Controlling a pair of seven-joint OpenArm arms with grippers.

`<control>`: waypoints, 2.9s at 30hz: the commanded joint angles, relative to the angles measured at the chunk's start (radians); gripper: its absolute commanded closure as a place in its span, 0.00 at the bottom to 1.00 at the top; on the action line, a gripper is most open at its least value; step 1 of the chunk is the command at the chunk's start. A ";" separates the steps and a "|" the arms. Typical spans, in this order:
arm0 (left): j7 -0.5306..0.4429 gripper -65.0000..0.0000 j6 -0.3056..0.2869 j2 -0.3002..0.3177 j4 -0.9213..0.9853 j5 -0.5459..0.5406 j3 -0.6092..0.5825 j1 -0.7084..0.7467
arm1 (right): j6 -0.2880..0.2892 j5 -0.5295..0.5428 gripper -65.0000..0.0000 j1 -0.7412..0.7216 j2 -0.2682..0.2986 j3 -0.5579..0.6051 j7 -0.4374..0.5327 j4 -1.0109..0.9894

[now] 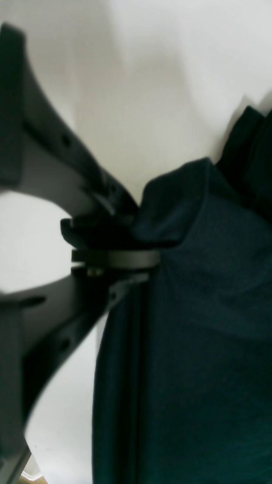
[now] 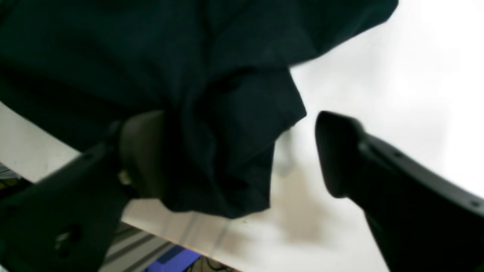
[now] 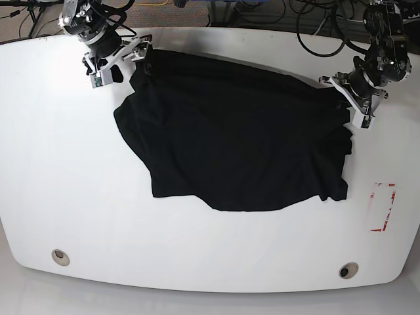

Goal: Fold the T-shirt properly
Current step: 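Lay the shirt flat, dragging it away from the grippers' base, then move the right gripper to the shirt's hem edge and grasp it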

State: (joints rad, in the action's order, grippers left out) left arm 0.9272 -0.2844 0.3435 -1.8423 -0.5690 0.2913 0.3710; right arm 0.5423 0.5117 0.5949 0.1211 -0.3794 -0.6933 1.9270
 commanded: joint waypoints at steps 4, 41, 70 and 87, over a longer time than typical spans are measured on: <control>-0.017 0.98 0.006 0.013 -0.021 0.000 0.009 -0.007 | -0.003 0.011 0.11 -0.057 0.015 -0.020 0.019 0.013; -0.017 1.00 0.006 0.013 -0.024 -0.001 0.007 -0.010 | 0.006 -0.140 0.11 -1.015 0.035 0.162 -0.029 -0.720; -0.017 1.00 0.006 0.013 -0.024 -0.001 0.004 -0.011 | 0.008 -0.138 0.11 -1.232 -0.016 0.489 0.321 -1.251; -0.017 1.00 0.006 0.013 -0.024 -0.001 0.004 -0.011 | 0.008 -0.149 0.11 -1.232 -0.085 0.504 0.327 -1.253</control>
State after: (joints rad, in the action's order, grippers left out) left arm 0.9272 -0.2806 0.3424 -1.8469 -0.5617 0.2909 0.3656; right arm 0.5419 0.3576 -0.6003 0.0486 0.1257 -0.3931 0.6598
